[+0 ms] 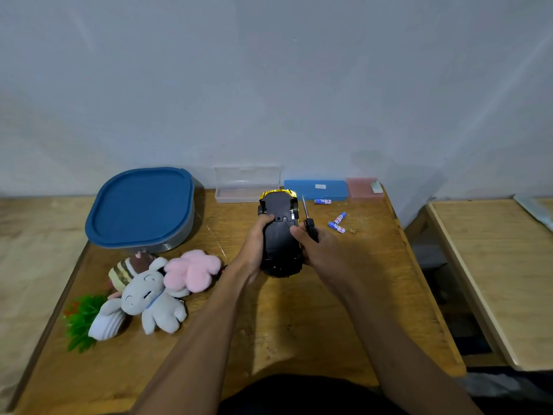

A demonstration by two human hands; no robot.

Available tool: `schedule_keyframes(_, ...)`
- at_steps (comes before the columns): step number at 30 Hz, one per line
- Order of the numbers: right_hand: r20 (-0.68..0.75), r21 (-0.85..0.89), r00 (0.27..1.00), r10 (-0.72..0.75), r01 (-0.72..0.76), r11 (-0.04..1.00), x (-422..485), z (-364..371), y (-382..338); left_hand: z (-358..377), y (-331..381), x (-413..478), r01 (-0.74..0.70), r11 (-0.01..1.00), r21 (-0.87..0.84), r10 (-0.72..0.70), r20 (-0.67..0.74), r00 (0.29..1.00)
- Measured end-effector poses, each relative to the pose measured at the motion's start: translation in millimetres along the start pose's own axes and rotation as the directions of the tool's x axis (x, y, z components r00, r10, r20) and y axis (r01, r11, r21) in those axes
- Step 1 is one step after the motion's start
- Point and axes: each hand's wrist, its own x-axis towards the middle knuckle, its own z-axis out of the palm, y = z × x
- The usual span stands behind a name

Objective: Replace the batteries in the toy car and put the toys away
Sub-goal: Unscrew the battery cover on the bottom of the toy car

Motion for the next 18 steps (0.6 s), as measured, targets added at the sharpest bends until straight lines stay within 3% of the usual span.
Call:
schedule_keyframes(7,0.03,0.05,0.999,-0.021,0.02,0.999,9.0,-3.7,-9.3,1.2,15.0,8.8,0.067,0.995,-0.078,-0.063,0.047,0.997)
schedule_keyframes(18,0.052,-0.002,0.999,0.001,-0.001,1.0,16.4,-10.9,-10.5,-6.3,24.2,13.5,0.14,0.989,0.04,-0.143,0.115,0.983)
